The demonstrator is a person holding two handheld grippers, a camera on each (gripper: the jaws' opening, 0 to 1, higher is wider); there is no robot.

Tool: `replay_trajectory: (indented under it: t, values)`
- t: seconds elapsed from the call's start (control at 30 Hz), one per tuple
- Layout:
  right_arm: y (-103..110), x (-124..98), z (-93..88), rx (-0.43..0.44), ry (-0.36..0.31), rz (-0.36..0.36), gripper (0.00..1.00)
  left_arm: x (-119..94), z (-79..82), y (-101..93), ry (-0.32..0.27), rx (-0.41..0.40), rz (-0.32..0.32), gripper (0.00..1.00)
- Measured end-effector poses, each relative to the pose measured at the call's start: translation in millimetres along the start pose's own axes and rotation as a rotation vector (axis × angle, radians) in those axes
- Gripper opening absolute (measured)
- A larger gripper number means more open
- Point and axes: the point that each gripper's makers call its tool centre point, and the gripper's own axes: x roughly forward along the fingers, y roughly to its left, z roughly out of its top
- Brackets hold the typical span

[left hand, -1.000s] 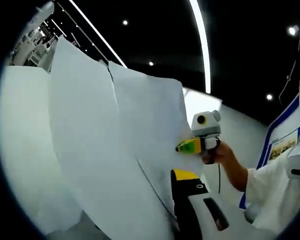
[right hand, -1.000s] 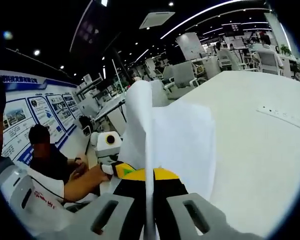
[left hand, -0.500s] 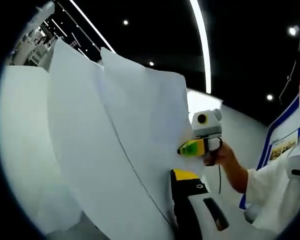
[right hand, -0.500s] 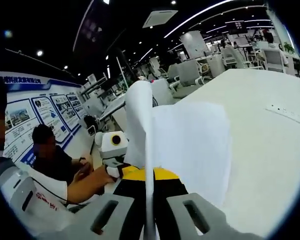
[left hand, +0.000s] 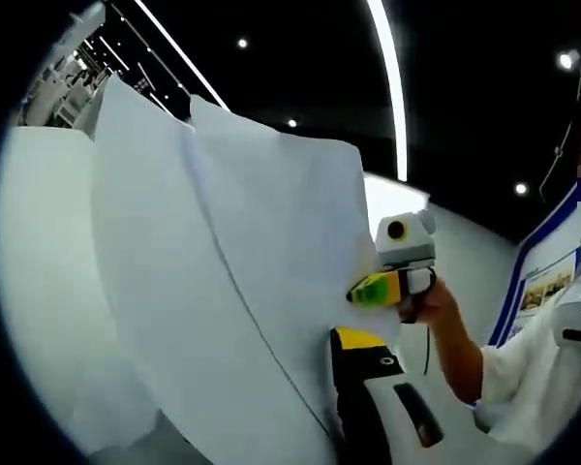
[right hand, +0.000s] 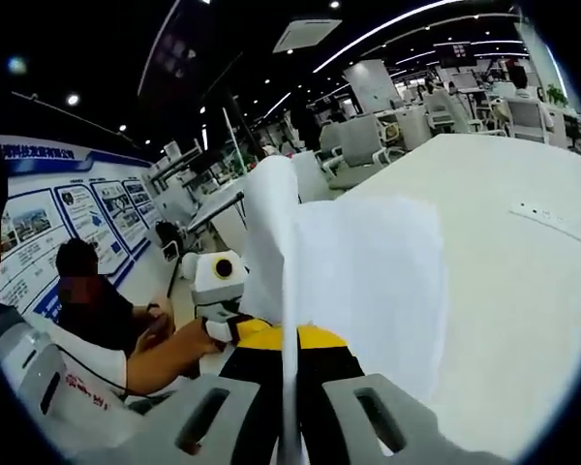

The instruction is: Organize the stack of printing papers by aligning and flattening the scattered papers on the table

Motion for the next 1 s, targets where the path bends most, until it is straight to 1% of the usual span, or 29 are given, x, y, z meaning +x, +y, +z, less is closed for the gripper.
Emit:
replay_trajectory:
  t: [0.1,0.27,0.63,0.8,1.0]
  values:
    - [0,2,-1.7,-0.02,0.009,-0.024,0.0,0,1.0,3.0,0.001,0.002,0.004,0.19]
    - [-2,4,-1.4,-0.019,0.015,-0.029,0.0,-1,3.1,7.4,0.001,0.003,0.006,0.18]
    - [-1,8,-3.1,-0.001,0.018,-0.02,0.0,-2,7.4,16.0,0.001,0.005,0.007,0.18]
    - [-1,10,-2.9,0.02,0.004,-0.014,0.0,-2,7.5,16.3,0.001,0.004,0.004,0.18]
    - [-1,12,-1.6,0.014,0.009,-0.016,0.0,-2,7.3,15.4,0.001,0.006,0.0,0.18]
